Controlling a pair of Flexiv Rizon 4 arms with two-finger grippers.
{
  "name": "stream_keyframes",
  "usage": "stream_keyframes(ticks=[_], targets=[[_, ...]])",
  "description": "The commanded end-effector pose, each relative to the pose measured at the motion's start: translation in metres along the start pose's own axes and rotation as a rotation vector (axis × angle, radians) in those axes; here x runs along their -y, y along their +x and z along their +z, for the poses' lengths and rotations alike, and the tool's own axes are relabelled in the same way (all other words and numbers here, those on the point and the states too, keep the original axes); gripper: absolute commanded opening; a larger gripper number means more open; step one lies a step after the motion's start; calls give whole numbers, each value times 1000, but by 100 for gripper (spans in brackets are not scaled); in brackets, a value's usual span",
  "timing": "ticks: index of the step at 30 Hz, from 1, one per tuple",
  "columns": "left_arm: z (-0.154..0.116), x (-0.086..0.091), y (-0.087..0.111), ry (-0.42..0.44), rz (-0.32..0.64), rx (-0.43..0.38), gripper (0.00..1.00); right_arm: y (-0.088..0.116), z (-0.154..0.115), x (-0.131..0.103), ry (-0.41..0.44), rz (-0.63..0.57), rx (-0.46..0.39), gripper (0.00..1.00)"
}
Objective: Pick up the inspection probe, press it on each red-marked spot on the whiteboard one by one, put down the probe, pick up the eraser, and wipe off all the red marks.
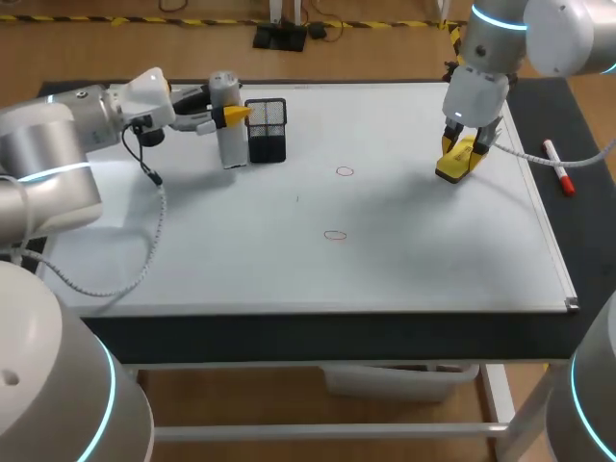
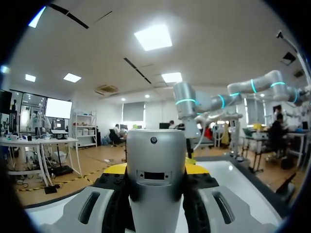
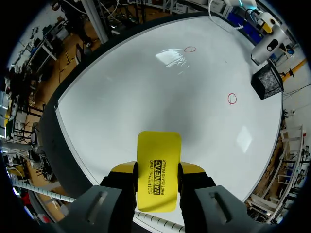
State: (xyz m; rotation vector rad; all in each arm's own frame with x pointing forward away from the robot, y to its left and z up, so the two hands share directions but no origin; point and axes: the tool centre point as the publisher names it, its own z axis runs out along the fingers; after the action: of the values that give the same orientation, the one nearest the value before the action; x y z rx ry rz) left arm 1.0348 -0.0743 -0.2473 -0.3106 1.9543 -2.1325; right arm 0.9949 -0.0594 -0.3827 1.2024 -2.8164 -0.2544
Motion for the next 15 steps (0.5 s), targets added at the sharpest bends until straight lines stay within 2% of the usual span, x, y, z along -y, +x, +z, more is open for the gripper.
stream_keyframes(ticks=[1, 15], targets=[[-17, 7, 3, -1, 7, 22, 0, -1, -1, 1, 1, -1, -4, 0], [-54, 11, -6, -20, 19, 98, 0, -1, -1, 1, 1, -1, -4, 0]])
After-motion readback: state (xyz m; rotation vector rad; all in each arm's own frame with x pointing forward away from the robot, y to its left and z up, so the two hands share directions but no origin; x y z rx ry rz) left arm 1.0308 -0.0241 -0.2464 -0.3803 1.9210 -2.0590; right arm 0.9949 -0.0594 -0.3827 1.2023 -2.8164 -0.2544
